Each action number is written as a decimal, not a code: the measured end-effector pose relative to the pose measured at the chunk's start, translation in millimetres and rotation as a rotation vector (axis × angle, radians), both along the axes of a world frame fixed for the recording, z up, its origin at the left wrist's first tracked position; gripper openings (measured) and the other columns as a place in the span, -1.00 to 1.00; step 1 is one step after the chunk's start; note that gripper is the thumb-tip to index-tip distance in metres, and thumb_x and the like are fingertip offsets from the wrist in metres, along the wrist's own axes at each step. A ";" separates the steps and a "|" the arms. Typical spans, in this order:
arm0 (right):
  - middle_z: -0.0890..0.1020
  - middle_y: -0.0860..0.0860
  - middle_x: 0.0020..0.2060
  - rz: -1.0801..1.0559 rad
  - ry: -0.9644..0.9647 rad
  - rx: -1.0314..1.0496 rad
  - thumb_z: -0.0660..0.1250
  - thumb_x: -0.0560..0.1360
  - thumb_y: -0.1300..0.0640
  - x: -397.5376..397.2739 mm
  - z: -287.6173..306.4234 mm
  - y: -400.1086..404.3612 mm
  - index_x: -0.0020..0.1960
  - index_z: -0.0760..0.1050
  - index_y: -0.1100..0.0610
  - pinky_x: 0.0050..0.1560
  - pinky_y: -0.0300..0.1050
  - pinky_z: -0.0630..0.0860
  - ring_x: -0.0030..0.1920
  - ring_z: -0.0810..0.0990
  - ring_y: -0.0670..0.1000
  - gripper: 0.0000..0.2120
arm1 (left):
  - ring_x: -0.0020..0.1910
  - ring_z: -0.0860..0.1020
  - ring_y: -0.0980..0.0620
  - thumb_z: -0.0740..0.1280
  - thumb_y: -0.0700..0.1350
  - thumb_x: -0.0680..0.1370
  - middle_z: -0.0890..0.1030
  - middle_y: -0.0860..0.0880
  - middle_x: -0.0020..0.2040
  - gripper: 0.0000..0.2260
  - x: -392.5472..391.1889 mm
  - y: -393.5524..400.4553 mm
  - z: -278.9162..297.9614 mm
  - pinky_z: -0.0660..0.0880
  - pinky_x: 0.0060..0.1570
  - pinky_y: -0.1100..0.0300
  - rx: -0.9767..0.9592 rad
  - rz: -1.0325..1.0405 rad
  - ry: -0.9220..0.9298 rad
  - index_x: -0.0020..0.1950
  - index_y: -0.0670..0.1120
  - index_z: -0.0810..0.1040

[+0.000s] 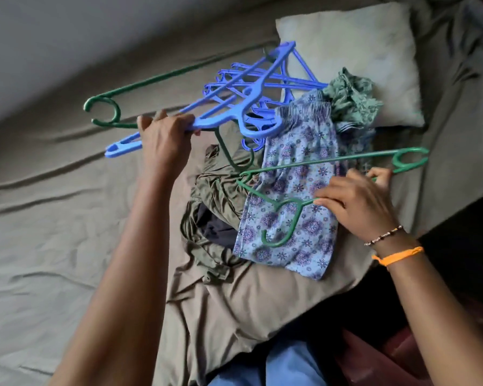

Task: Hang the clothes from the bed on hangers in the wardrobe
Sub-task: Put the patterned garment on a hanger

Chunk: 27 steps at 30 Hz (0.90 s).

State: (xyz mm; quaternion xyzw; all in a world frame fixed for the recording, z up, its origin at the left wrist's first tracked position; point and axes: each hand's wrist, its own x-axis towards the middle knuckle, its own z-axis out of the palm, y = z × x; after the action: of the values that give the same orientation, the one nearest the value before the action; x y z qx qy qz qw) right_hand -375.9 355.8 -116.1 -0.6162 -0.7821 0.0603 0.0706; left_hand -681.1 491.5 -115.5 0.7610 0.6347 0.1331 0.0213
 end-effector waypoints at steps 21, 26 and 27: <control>0.58 0.09 -0.19 -0.340 0.332 -0.496 0.44 0.31 0.30 -40.8 -166.0 -178.5 -0.14 0.63 0.11 -0.14 0.10 0.54 -0.20 0.56 0.21 -0.83 | 0.29 0.35 -0.27 0.30 -0.20 0.47 0.44 -0.14 0.29 -0.69 60.8 -239.3 -153.2 0.20 0.35 -0.22 -0.685 -0.253 0.095 0.20 -0.06 0.56; 0.52 0.11 -0.04 -0.312 0.060 -0.500 0.51 0.20 0.23 -40.0 -176.1 -158.7 0.03 0.49 0.12 -0.14 0.08 0.51 -0.05 0.50 0.21 -0.57 | -0.06 0.51 -0.15 0.34 -0.25 0.38 0.52 -0.10 0.04 -0.71 62.6 -225.4 -166.7 0.45 0.04 0.02 -0.460 -0.336 0.226 0.08 -0.08 0.52; 0.53 0.09 -0.06 -0.292 0.026 -0.462 0.51 0.20 0.22 -38.5 -178.4 -155.5 0.01 0.49 0.10 -0.16 0.05 0.49 -0.06 0.50 0.19 -0.59 | -0.08 0.49 -0.15 0.33 -0.23 0.39 0.52 -0.10 0.03 -0.72 60.9 -221.4 -169.3 0.45 0.03 0.01 -0.437 -0.345 0.232 0.09 -0.08 0.51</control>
State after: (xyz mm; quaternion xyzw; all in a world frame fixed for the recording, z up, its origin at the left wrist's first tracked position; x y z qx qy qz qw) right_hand -414.4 200.3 -294.5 -0.7213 -0.6497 0.2341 -0.0536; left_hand -620.2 270.1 -284.8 0.8451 0.5077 -0.1001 0.1342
